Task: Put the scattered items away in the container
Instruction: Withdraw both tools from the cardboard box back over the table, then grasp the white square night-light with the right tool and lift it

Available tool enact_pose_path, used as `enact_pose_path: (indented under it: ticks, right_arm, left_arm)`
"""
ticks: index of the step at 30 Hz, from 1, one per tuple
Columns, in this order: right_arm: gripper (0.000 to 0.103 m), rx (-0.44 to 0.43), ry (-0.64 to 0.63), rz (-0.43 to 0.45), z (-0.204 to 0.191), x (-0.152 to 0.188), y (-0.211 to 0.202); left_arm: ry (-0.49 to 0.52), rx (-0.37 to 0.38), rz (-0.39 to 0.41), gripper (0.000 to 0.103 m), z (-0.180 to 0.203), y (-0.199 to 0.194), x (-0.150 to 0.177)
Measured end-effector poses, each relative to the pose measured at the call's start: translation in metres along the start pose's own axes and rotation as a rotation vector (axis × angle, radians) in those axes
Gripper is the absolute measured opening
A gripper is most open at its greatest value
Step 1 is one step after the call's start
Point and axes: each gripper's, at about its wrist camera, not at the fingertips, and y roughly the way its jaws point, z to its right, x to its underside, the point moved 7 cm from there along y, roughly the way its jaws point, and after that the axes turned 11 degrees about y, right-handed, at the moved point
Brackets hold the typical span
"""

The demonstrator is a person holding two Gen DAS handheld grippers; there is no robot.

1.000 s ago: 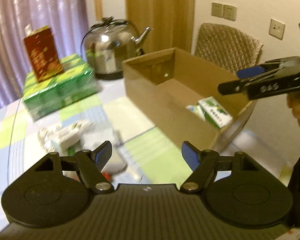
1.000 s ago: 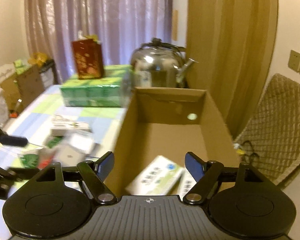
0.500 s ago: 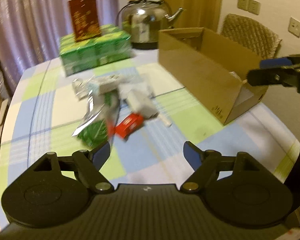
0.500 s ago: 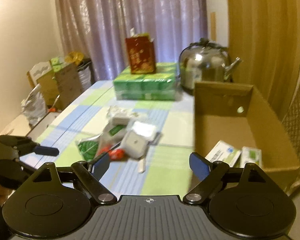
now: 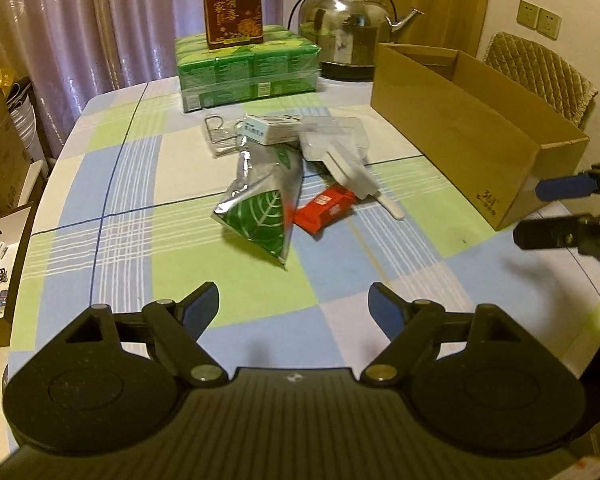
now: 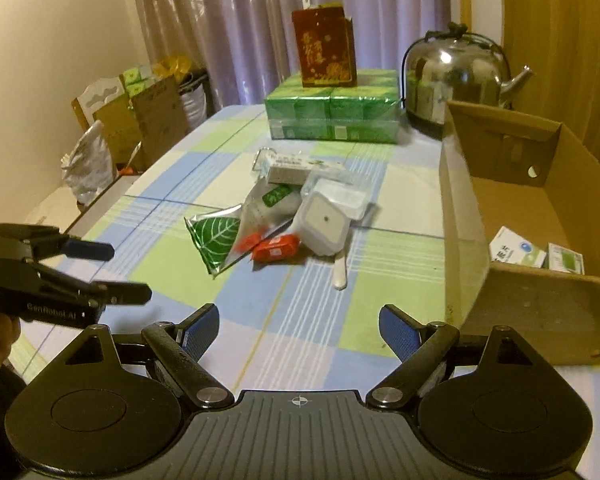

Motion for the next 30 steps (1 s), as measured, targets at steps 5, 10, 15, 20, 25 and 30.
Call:
enact_pose_path:
  ticks: [5,10,15,20,25,30]
  right_arm:
    - [0.085,0.005,-0.005,-0.033,0.0,0.0,0.018]
    - [0.085,0.005,-0.007,-0.051,0.001,-0.005,0.036]
    - [0.085,0.016,-0.002,-0.059,0.005,-0.013,0.055]
    - [0.084,0.015,0.049,-0.074,0.015,-0.024,0.079]
    - [0.084,0.012,0.096,-0.084,0.023,-0.037,0.102]
    - [0.084,0.001,0.113,-0.084,0.026,-0.048,0.119]
  left_arm:
    - [-0.011,0.018,-0.008,0.079,-0.011,0.015,-0.003]
    - [0.022,0.041,-0.03,0.079,-0.019,0.031,-0.011]
    - [0.039,0.05,-0.039,0.079,-0.028,0.05,-0.018]
    - [0.027,0.064,-0.031,0.079,-0.037,0.068,-0.024]
    - [0.017,0.078,-0.013,0.079,-0.044,0.085,-0.033]
    - [0.071,0.067,0.0,0.079,-0.042,0.103,-0.04]
